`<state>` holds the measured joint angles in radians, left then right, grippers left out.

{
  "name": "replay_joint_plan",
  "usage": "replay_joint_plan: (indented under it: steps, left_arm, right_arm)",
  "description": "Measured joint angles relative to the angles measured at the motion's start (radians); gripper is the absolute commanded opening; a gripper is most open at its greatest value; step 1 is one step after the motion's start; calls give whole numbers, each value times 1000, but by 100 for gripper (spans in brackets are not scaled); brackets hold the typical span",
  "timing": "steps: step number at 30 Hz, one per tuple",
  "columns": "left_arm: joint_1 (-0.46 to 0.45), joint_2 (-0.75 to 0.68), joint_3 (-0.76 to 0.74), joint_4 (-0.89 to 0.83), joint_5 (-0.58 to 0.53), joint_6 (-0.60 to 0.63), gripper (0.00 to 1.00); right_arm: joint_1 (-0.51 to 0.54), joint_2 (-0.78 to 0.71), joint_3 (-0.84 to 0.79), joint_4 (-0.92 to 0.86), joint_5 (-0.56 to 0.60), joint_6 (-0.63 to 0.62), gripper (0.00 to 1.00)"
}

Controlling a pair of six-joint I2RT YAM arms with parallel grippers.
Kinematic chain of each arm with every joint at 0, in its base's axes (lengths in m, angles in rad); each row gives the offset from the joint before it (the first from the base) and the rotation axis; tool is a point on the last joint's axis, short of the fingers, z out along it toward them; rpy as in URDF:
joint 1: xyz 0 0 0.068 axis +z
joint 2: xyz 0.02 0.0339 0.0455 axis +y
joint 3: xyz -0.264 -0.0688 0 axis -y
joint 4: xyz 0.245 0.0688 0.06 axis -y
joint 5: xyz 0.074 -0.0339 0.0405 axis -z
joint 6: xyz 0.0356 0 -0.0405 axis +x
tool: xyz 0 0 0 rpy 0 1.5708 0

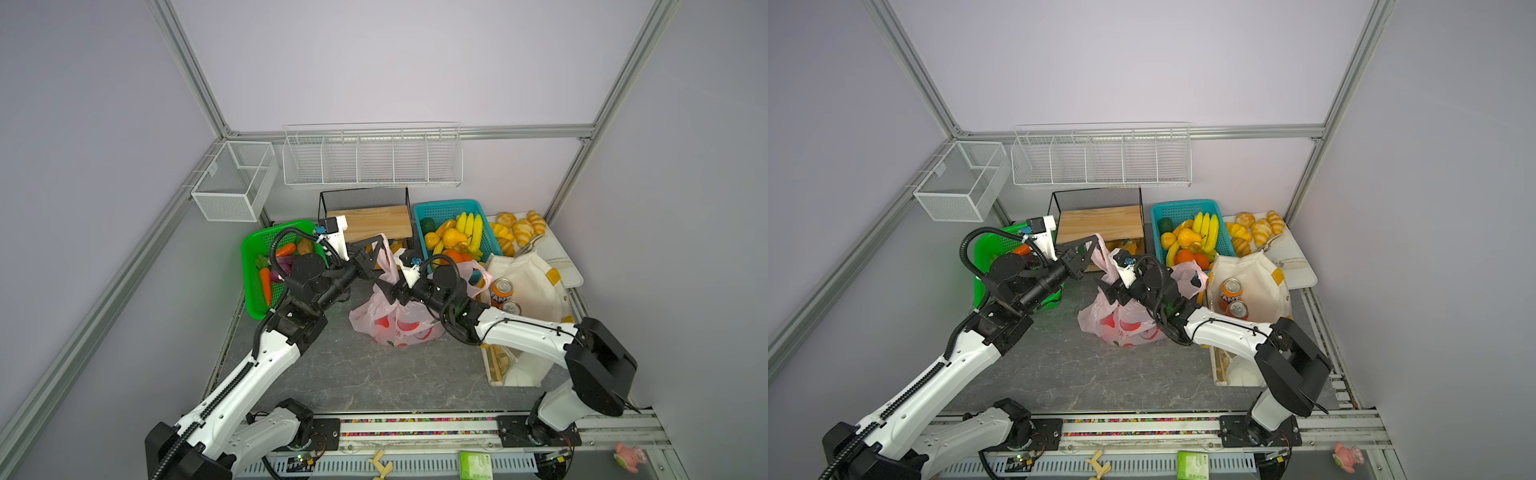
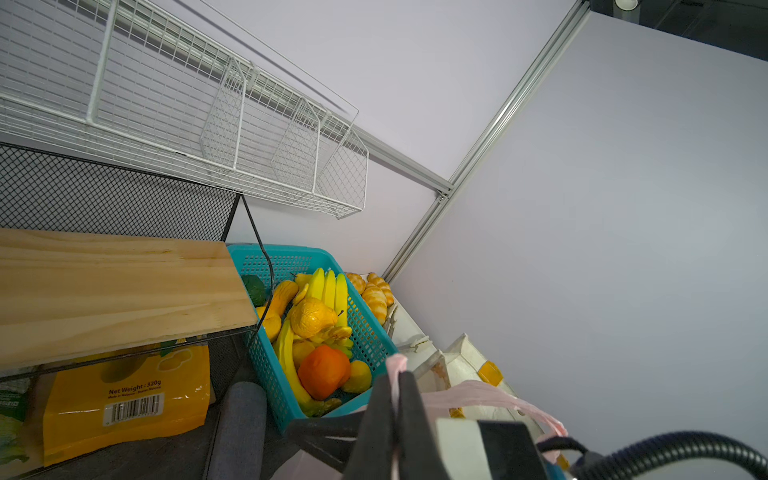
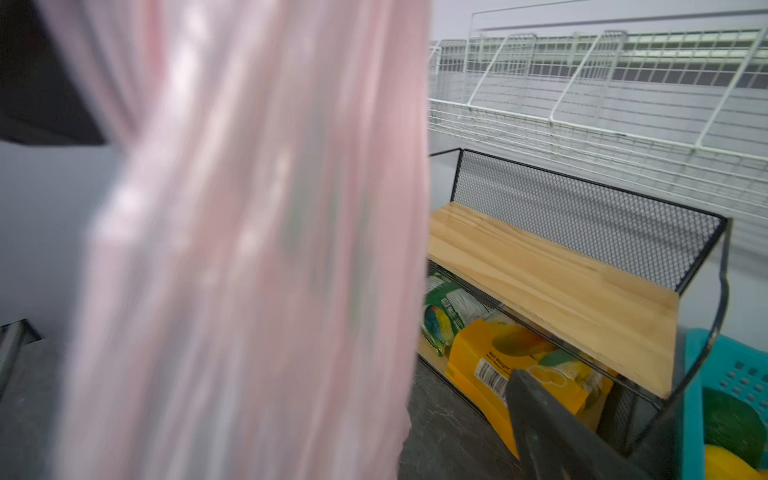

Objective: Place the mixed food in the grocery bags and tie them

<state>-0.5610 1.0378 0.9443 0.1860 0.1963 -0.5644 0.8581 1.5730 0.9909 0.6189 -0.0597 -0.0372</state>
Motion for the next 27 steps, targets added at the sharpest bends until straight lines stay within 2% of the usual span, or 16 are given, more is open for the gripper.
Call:
replay_joint_plan:
  steps: [3, 4, 7, 12, 15, 17, 18, 20, 24, 25, 27]
  left_arm:
    - [0, 0, 0, 2, 7, 0, 0]
    - [0, 0, 0, 2, 9, 0, 0]
    - [0, 0, 0, 4, 11, 0, 0]
    - [1, 0, 0, 5, 10, -4, 0]
    - [8, 0, 0, 4, 9, -8, 0]
    - [13, 0, 0, 2, 9, -11, 0]
    - [14, 0, 0, 0, 10, -11, 0]
    - [18, 0, 0, -2, 9, -11, 0]
    - [20, 2, 0, -2, 5, -9, 0]
    - [20, 2, 0, -2, 2, -7, 0]
    - [23, 2, 0, -1, -2, -3, 0]
  right_arm:
    - [-32, 1, 38, -34, -121, 1, 99]
    - [-40, 5, 52, -44, -155, 2, 97]
    - [-51, 35, 98, -44, -229, 5, 78]
    - [-51, 100, 67, 11, -255, 58, 55]
    - [-51, 137, 26, 22, -240, 89, 47]
    - [-51, 154, 11, 21, -223, 102, 46]
    - [-51, 158, 9, 20, -211, 105, 47]
    - [-51, 154, 9, 11, -188, 106, 55]
    - [-51, 119, 28, -89, -135, 94, 93]
    - [-51, 103, 40, -131, -119, 92, 99]
    - [-51, 70, 71, -209, -96, 81, 95]
